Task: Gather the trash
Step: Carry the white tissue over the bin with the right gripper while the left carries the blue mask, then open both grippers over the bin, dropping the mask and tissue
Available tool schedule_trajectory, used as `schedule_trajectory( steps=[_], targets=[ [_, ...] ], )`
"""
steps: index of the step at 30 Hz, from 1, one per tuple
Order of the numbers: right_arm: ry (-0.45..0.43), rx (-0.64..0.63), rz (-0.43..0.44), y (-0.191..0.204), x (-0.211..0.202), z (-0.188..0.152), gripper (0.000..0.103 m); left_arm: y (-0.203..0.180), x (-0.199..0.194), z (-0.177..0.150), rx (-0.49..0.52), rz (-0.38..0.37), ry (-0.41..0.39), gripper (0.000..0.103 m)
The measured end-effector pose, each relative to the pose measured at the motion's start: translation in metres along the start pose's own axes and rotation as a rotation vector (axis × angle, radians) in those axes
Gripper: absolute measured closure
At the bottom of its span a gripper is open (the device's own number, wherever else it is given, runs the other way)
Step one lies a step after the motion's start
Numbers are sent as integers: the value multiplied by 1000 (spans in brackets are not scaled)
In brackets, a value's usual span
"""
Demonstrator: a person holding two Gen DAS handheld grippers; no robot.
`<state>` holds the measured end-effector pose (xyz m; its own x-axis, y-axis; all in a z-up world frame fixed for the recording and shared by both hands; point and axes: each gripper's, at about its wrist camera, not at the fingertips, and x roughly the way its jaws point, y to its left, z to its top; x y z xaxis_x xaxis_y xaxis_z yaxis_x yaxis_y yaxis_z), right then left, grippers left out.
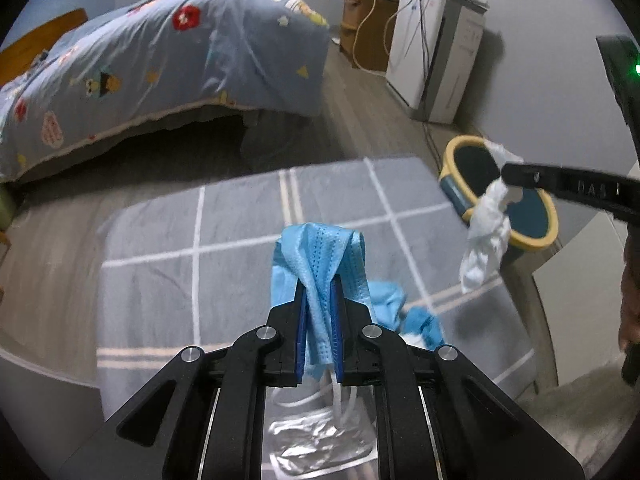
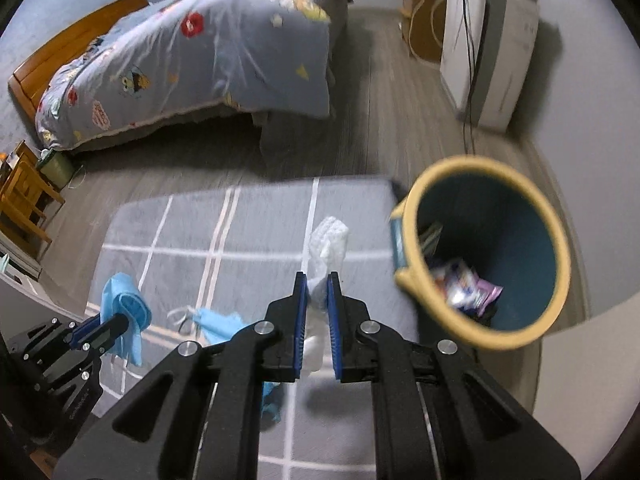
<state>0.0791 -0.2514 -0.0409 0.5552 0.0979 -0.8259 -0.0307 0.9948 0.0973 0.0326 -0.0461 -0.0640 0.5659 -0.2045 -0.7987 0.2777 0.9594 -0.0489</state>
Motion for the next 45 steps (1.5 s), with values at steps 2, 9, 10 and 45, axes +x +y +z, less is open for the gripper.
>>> schedule_trajectory(
  steps=[2,9,10,45],
  targets=[
    [-14,2,2,-10,-6,9,93,-6,-1,7,17,5,-13,91],
    [-39,-31,-37,-38,-10,28,93,-24,1,34,49,-6,-34,91],
    [-40,-32,-40,-41,-10,30,93,-27,3,38,56,-6,-36,91],
    [71,260,-191,-231,44,41,93,-220,97,130,368,-279,-12,91]
  ],
)
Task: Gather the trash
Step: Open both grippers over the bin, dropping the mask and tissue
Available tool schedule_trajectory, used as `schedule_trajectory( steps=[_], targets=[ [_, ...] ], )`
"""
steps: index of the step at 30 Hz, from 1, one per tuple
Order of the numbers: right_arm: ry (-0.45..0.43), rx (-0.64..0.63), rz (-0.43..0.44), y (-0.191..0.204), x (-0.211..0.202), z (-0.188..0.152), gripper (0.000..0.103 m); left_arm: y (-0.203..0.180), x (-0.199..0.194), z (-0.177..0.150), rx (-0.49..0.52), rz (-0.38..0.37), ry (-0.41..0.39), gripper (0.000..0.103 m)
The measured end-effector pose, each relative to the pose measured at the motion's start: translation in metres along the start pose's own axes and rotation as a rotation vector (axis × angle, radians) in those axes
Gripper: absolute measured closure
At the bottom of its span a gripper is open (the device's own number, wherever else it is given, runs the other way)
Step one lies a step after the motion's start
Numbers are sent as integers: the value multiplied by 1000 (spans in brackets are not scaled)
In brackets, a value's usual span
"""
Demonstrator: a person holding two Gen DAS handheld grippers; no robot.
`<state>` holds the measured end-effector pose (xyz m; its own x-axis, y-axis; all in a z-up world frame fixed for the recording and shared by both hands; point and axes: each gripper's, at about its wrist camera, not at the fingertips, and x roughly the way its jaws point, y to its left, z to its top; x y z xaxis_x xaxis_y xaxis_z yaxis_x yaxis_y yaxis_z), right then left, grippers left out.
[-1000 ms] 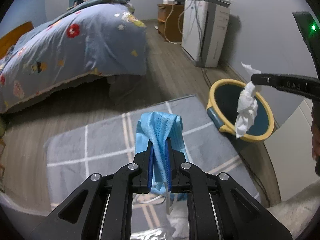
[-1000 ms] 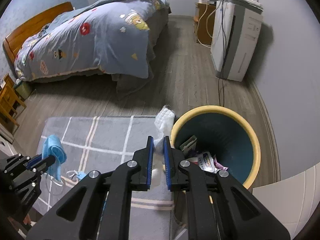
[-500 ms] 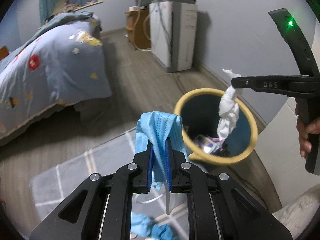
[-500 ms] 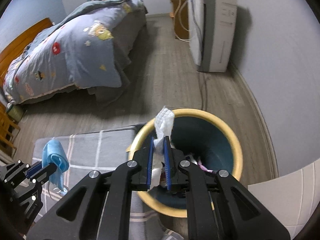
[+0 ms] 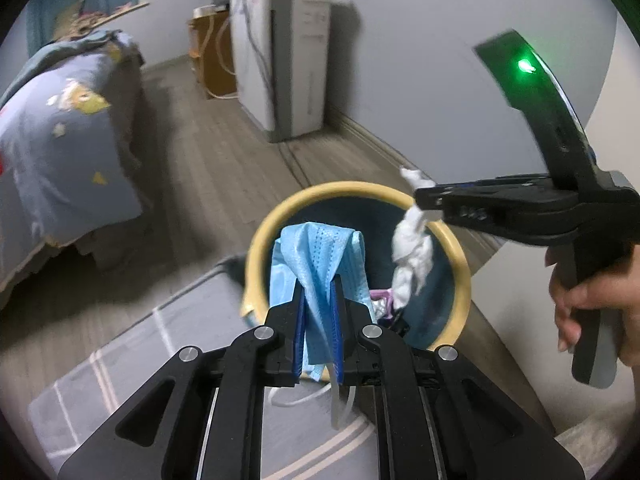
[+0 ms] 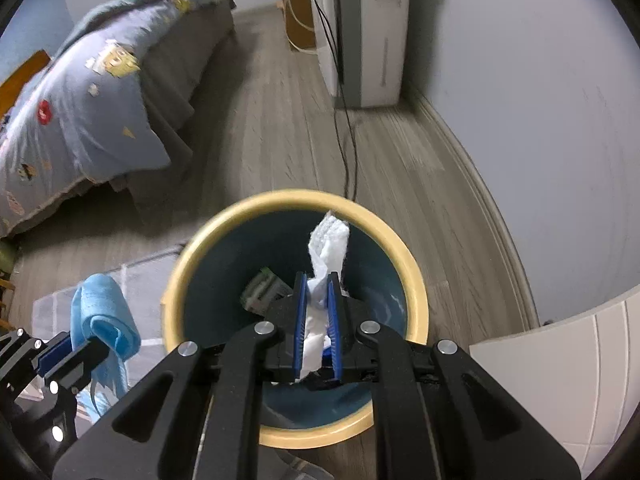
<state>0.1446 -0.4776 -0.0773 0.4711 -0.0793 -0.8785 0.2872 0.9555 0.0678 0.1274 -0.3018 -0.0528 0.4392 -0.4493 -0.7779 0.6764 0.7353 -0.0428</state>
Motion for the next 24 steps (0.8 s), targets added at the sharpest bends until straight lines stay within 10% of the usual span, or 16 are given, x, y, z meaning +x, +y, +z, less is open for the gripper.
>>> schedule_trajectory(
  steps=[11,17,24],
  targets=[
    [63,41,-11,-11,24,-9,93,-8,48,7,-1,4,42,90],
    [8,97,11,-19,17,-5,91,-3,51,13,-17,45,10,49],
    [-3,103,9,-22,17,-4,72,13,55,3,-63,45,26,45]
  ],
)
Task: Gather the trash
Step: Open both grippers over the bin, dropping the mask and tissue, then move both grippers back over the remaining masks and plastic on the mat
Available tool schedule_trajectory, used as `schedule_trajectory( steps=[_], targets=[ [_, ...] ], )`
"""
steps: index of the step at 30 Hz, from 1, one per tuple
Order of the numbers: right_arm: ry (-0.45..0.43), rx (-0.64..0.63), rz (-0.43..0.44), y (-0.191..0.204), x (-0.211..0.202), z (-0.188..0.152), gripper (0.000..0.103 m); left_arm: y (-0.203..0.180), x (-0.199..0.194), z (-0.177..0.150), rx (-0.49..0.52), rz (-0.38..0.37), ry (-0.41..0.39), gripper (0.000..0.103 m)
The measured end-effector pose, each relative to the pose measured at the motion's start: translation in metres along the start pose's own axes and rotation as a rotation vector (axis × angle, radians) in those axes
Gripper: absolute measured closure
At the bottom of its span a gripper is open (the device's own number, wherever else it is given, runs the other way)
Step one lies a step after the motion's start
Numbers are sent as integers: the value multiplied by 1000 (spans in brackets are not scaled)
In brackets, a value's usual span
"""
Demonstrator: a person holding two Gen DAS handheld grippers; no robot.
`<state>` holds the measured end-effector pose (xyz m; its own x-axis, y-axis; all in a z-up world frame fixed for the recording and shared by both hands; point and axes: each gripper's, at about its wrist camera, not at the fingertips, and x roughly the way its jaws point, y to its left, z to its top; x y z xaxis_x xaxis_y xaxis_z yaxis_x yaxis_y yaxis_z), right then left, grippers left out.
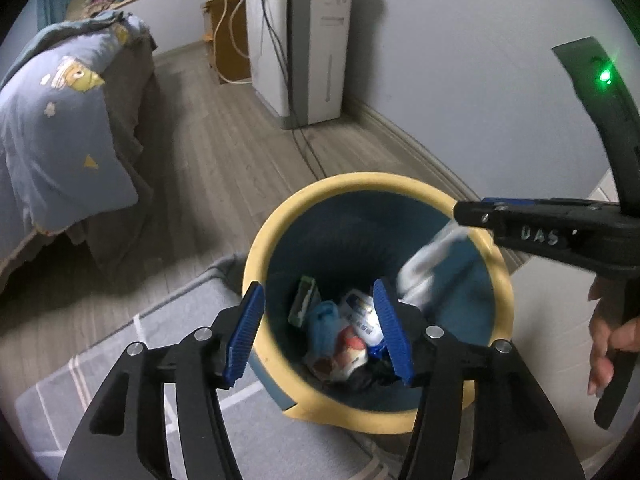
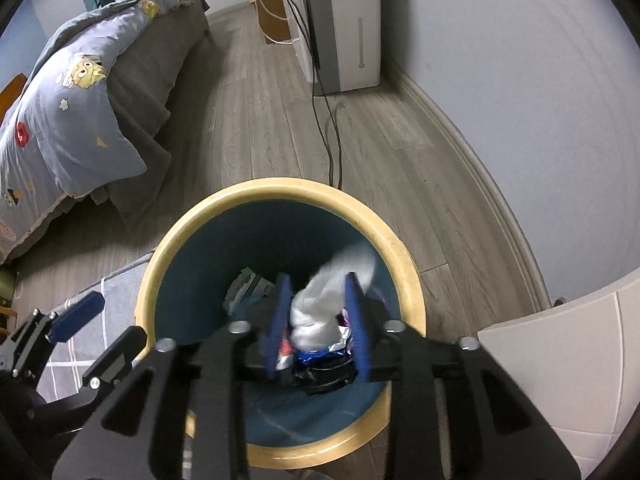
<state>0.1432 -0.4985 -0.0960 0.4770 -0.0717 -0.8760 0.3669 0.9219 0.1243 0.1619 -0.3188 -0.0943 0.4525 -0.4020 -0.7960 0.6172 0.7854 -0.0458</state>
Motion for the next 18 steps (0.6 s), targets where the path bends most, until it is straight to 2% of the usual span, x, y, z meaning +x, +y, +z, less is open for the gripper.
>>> schedule_trajectory(
  steps=[2,4,6,8,12,14,18],
  targets=[
    [-1,2,-3,1,0,1,72,2,0,0,-6,2,3,43],
    [-1,4,-8,2,1,1,66,4,-1,-2,-10,4,-1,38],
    [-6,8,-14,2,-1,2,50,6,-6,-5,-17,10,-13,30],
    [-9,15,-16,1,-3,2,42,9,-10,-7,-30,17,-20,21],
    [-32,30,-18,3,-11,3,10,17,-22,-10,-68,50,-37,9],
    [-47,25,-12,6,-17,4,6,24,-29,-14,-88,67,-29,9],
    [-44,1,-8,17,-23,4,6,37,-47,-24,-122,113,-21,8]
  ],
)
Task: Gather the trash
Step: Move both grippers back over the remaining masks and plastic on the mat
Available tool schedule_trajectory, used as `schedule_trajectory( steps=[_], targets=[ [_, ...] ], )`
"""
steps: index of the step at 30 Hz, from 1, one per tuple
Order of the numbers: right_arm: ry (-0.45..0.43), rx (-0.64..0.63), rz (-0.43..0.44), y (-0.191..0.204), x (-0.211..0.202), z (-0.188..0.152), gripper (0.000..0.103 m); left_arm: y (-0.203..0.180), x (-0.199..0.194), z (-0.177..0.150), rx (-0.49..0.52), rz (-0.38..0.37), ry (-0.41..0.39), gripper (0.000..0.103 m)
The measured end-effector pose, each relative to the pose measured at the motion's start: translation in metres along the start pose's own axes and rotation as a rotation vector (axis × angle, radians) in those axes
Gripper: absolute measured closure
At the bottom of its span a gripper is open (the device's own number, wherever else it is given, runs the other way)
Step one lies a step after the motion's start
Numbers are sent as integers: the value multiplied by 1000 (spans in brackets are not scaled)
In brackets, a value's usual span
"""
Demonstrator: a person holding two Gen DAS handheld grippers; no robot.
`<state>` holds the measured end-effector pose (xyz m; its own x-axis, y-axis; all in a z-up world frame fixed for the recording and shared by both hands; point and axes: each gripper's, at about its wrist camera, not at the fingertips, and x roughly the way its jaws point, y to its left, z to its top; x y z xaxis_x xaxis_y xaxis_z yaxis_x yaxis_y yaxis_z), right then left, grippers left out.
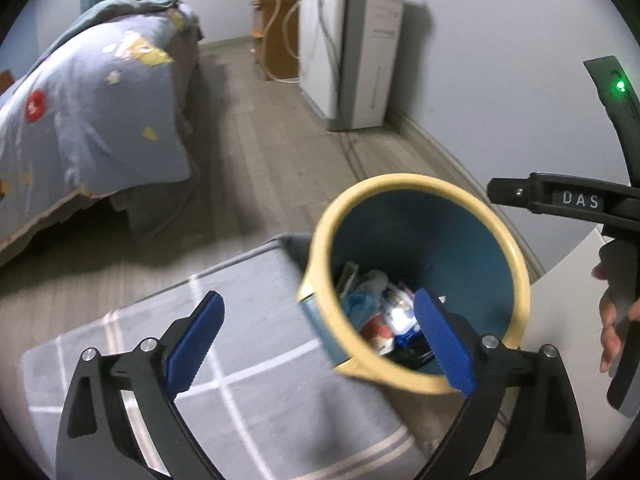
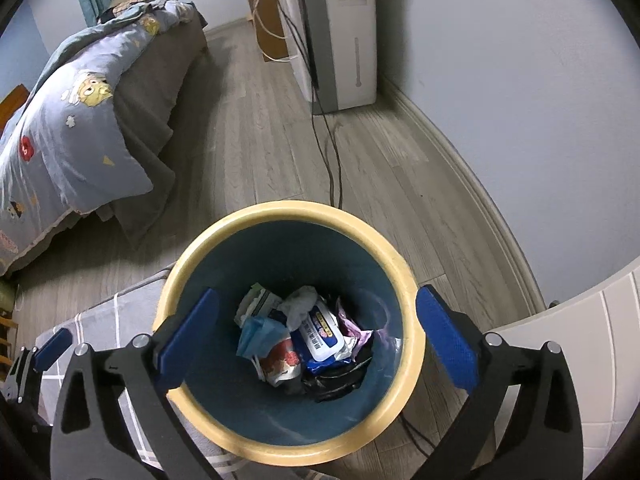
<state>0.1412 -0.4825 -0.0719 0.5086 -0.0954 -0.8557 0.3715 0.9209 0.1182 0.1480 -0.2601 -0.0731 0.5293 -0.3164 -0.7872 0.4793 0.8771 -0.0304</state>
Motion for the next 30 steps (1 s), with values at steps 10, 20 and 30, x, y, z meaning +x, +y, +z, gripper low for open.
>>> schedule_trajectory(
  steps=[10,20,30],
  targets=[
    [-35,-111,46,48,-34,-23,6,56,-74,-36,-76,133,-8,6],
    [-2,-195,150,116,-64,-76,6,115,-132,-126,-167,252,42,5],
    [99,-311,175,168,-68,-151,6,132,-147,-196,-225,272,96,5]
  ],
)
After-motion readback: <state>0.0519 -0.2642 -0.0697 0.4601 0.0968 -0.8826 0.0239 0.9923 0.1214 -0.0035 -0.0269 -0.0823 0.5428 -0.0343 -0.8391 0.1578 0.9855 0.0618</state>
